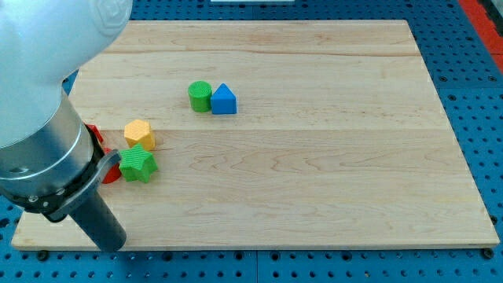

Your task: Move the red circle close to the yellow hexagon

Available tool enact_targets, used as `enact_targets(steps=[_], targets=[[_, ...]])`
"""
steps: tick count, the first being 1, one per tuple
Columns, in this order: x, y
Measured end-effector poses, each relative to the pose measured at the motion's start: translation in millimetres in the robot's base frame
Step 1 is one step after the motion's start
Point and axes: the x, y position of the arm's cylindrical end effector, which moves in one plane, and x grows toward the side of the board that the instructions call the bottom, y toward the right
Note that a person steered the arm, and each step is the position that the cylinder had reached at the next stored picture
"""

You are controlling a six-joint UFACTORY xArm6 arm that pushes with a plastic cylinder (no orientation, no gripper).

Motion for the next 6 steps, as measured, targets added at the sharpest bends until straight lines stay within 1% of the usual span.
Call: enact_targets(steps=[1, 2, 3, 4, 5, 6], targets=[[0.2, 1.4], [0.3, -18.0], [-0.5, -59.2], [0.4, -121.6], [-19.8, -134.7], [-68.6, -94.7]])
